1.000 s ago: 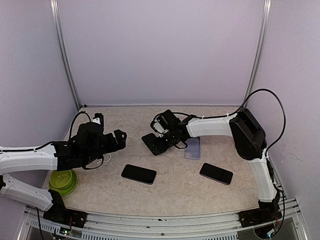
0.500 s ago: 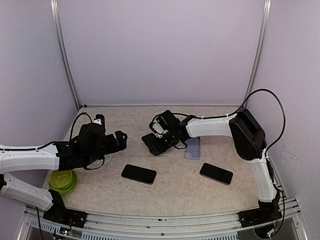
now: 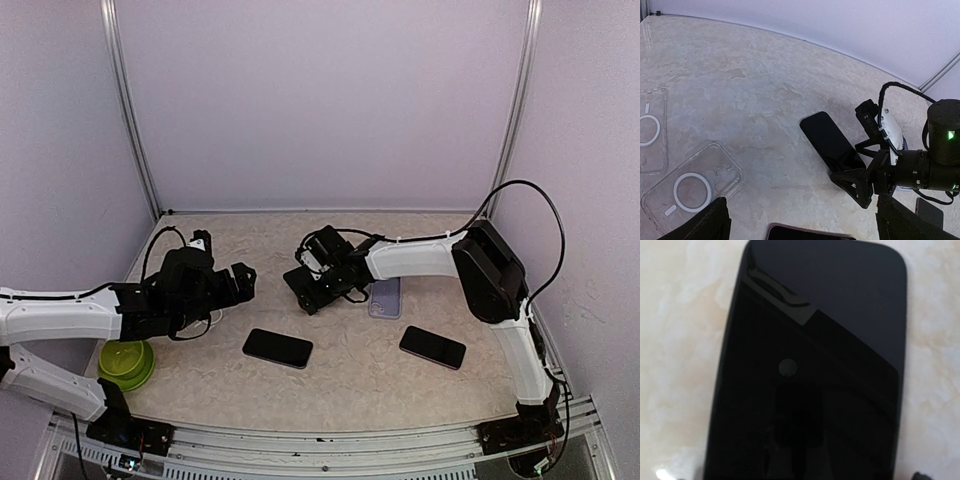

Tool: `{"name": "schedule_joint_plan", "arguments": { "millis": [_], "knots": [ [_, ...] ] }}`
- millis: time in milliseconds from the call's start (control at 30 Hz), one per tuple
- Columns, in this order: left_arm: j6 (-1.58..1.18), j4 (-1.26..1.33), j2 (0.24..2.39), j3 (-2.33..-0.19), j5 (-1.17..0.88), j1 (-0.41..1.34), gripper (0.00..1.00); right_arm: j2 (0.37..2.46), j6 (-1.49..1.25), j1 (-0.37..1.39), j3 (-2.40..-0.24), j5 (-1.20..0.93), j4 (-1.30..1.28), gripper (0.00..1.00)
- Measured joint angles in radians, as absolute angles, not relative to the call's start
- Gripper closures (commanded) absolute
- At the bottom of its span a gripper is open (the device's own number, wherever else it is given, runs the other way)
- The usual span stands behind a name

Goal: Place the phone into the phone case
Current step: Pick up the phone at the center of the board.

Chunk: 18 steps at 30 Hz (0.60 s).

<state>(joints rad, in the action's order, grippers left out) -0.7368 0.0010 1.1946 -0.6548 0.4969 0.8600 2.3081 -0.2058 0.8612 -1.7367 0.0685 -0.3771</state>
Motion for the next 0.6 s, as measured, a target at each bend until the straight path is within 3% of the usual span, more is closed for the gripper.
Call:
{"name": "schedule_joint_plan", "arguments": {
  "millis": [333,467,533,600],
  "knots": [
    [-0.748,0.007,1.196,-0.638,0.497,0.86,0.01,2.312,-0.21,0.871,-1.738,0.102,-0.378,0.15],
    [-0.752,0.007,1.196,-0.638,0.497,0.86,0.01,2.313,-0.218,0.875,-1.738,0.106,-0.375,0.27],
    [-0.754,0.007,1.196,-0.638,0.497,0.86,0.01,2.313,-0.217,0.876,-1.738,0.109,-0.373,0.39],
    [-0.754,0.007,1.196,-0.638,0.497,0.86,0.01,2.313,-0.218,0.876,-1.738,0.11,-0.368,0.38]
  ]
}}
